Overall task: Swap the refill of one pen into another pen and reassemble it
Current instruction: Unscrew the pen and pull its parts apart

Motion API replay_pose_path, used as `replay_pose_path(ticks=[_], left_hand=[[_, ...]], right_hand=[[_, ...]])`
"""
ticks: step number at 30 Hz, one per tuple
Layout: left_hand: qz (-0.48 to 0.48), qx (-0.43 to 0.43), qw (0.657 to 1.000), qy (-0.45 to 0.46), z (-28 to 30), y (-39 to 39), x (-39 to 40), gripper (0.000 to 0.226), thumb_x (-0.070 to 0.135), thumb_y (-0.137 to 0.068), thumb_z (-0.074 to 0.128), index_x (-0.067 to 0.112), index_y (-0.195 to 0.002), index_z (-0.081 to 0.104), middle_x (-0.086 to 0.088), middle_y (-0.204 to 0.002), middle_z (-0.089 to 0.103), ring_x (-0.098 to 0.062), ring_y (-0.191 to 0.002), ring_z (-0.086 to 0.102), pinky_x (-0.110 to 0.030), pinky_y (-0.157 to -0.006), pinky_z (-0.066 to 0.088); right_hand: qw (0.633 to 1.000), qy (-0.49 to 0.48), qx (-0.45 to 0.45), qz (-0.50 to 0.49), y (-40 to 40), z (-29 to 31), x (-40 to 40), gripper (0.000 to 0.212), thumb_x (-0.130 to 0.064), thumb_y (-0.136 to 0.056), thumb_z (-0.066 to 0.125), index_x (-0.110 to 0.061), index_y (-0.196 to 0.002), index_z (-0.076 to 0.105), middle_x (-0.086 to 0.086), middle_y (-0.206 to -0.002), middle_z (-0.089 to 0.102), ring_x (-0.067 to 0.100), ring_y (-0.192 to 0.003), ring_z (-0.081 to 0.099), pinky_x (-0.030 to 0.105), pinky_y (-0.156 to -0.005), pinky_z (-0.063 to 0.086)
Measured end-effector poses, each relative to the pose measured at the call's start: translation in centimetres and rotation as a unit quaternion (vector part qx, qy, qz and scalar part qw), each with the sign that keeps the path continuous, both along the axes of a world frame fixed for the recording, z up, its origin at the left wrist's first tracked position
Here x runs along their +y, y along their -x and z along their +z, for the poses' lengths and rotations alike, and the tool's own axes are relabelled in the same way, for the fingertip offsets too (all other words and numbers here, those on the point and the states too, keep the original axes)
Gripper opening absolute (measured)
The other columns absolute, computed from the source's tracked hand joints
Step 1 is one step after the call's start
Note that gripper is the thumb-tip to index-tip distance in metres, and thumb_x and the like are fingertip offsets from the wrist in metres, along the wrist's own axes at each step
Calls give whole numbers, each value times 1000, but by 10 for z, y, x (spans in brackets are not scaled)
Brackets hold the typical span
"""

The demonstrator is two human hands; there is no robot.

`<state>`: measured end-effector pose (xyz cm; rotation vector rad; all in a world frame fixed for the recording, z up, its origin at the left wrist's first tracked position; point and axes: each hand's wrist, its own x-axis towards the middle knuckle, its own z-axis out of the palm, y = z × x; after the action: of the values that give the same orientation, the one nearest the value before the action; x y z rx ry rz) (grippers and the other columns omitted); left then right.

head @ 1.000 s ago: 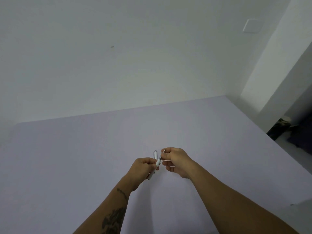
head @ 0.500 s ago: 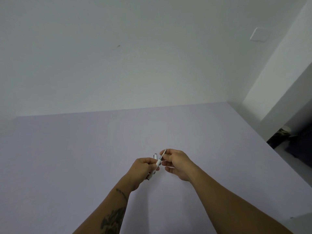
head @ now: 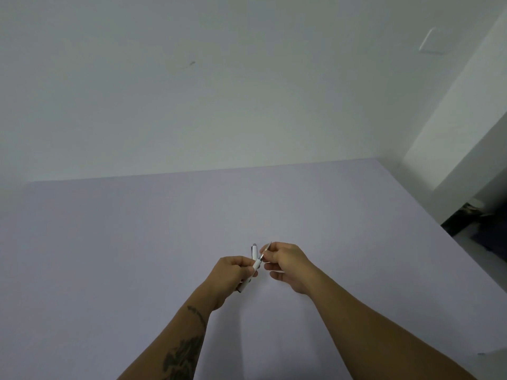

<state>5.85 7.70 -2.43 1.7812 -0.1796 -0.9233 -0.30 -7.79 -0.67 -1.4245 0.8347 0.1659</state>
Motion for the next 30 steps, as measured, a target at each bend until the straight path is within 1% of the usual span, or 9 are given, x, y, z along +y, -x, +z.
replay_pose_path(ticks=[3, 7, 11, 15, 18, 21, 24, 27, 30], left_hand=[[-5, 11, 1000, -15, 0, -4, -1, 22, 7, -91, 55, 17, -87, 74, -7, -90, 71, -21, -79, 57, -28, -65, 50], [6, 13, 999, -29, -4, -7, -5, 21, 7, -91, 55, 18, -86, 74, -8, -91, 71, -21, -80, 57, -30, -67, 51], [27, 19, 998, -49, -14, -8, -10, 19, 8, -88, 59, 20, -84, 73, -14, -101, 72, -25, -88, 59, -32, -70, 51], [61, 34, 996, -58, -26, -10, -15, 16, 6, -84, 63, 18, -80, 73, -22, -101, 69, -25, -83, 59, -35, -69, 52], [88, 34, 994, -63, -34, -13, -20, 15, 3, -84, 62, 15, -80, 70, -14, -90, 68, -24, -79, 59, -37, -70, 54], [103, 23, 991, -80, -41, -16, -24, 14, 3, -83, 62, 14, -79, 69, -7, -80, 67, -22, -72, 60, -37, -69, 55], [108, 17, 989, -96, -48, -19, -29, 10, 7, -84, 62, 13, -81, 70, -5, -80, 68, -20, -71, 61, -36, -69, 55], [112, 20, 988, -101, -53, -21, -33, 11, 7, -83, 62, 12, -83, 72, -4, -79, 69, -19, -70, 62, -41, -75, 57], [112, 22, 988, -107, -59, -22, -36, 15, 7, -85, 60, 13, -84, 73, -4, -77, 69, -19, -70, 61, -41, -76, 57]], right_hand=[[1000, -20, -8, -13, -6, -1, -4, 23, -10, -96, 57, -20, -87, 76, 3, -88, 73, 18, -83, 67, 31, -71, 54], [998, -50, -8, -32, -10, -7, -14, 16, -17, -95, 62, -18, -86, 75, 2, -85, 71, 18, -81, 65, 32, -75, 54], [994, -70, -19, -78, -18, -18, -25, 13, -19, -96, 63, -12, -91, 73, 3, -85, 74, 16, -78, 67, 29, -69, 55], [991, -46, -29, -124, -31, -29, -43, 16, -17, -94, 62, -11, -82, 71, 3, -79, 74, 13, -67, 65, 27, -63, 54], [997, 60, 9, -47, -35, -45, -56, 24, -19, -92, 61, -9, -72, 70, 7, -74, 71, 16, -62, 60, 31, -62, 50], [985, 148, 58, 62, -38, -62, -60, 22, -17, -85, 59, -2, -70, 64, 11, -69, 64, 20, -61, 53, 32, -60, 44], [965, 212, 76, 136, -46, -72, -56, 15, -13, -81, 56, -17, -67, 53, 6, -65, 49, 19, -59, 43, 28, -56, 36], [943, 268, 85, 180, -54, -83, -52, 25, -9, -78, 56, -17, -59, 40, 4, -58, 42, 22, -53, 38, 26, -52, 32], [930, 296, 102, 194, -62, -87, -49, 22, -9, -75, 55, -15, -60, 39, 2, -59, 46, 22, -51, 43, 25, -46, 27]])
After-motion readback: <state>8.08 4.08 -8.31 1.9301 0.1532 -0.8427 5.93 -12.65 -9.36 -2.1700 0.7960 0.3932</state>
